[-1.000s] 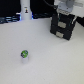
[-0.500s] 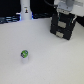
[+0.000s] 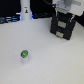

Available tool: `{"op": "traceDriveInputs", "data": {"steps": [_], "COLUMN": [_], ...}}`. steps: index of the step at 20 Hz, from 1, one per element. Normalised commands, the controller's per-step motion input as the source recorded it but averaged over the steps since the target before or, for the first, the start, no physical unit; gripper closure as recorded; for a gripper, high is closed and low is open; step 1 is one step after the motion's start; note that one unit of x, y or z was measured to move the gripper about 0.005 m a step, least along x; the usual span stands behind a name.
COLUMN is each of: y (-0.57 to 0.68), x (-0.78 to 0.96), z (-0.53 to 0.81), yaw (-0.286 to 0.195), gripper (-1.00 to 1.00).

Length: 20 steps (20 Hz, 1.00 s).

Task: Open the kcup holder, insert the kcup into the holder, and close the kcup holder

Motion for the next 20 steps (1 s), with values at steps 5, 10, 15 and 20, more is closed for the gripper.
{"op": "traceDriveInputs", "data": {"steps": [5,10,15,20], "y": [0.03,0.01,-0.01,-0.02], "x": [-0.29,-0.14,0.03,0.14], "z": [-0.39,-0.01,0.00,0.00], "yaw": [0.008,-0.005,-0.006,-0.016], "gripper": [-1.00,1.00,1.00,1.00]}}
